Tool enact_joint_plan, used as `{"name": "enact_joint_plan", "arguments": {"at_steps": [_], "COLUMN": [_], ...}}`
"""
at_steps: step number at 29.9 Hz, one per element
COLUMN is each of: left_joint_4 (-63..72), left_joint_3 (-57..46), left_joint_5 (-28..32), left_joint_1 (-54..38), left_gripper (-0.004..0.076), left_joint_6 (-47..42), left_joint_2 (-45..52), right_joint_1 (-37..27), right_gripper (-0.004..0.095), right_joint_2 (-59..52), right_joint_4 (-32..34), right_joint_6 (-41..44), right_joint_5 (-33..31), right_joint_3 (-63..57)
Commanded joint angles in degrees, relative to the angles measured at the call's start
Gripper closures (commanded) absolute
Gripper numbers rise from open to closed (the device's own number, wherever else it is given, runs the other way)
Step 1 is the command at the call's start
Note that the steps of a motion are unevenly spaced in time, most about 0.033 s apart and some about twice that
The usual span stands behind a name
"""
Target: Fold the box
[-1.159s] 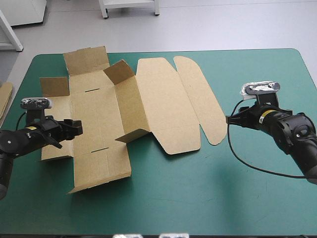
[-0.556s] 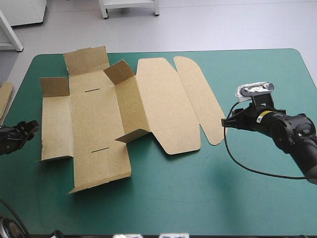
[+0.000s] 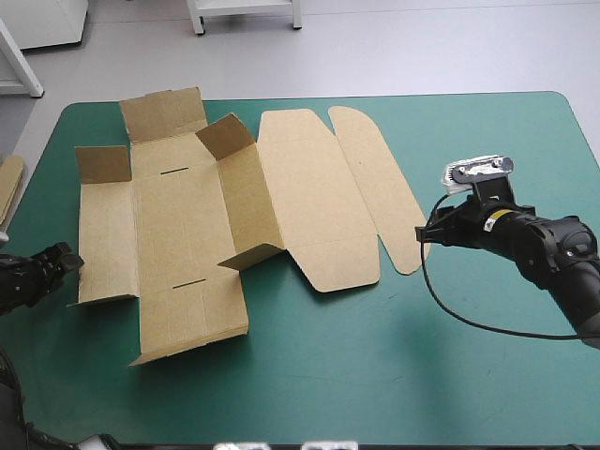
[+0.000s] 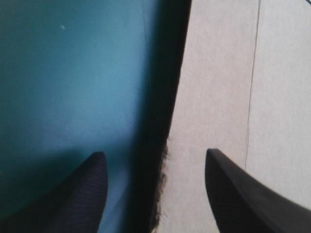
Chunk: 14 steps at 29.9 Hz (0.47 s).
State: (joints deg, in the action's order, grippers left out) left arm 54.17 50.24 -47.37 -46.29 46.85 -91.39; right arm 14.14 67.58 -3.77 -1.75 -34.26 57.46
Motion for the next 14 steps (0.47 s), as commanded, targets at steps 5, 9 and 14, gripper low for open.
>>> {"name": "enact_joint_plan", "arguments": {"at_steps": [5, 9, 14], "left_joint_4": [8.65, 13.52, 17.31], "left_joint_3": [1.74, 1.74, 1.74], "left_joint_5": [-2.42, -3.80, -9.57], "left_joint_1": [-0.22, -0.11, 0.93], "left_gripper": [0.0291, 0.0293, 0.0299], "left_joint_6": [3.07, 6.63, 9.70], "left_joint_2": [-5.34, -8.37, -9.63], "right_joint_1": [-0.38, -0.38, -0.38], "right_gripper": [0.0444, 0.0445, 0.0445], "right_joint_2": [-1.08, -1.08, -1.08], "right_joint_4": [0.23, 0.11, 0.22], "right_joint_6": [-0.54, -0.42, -0.31], "right_joint_5": [3.59, 3.59, 4.26], "right_joint_3": [2.10, 2.10, 2.10]}}
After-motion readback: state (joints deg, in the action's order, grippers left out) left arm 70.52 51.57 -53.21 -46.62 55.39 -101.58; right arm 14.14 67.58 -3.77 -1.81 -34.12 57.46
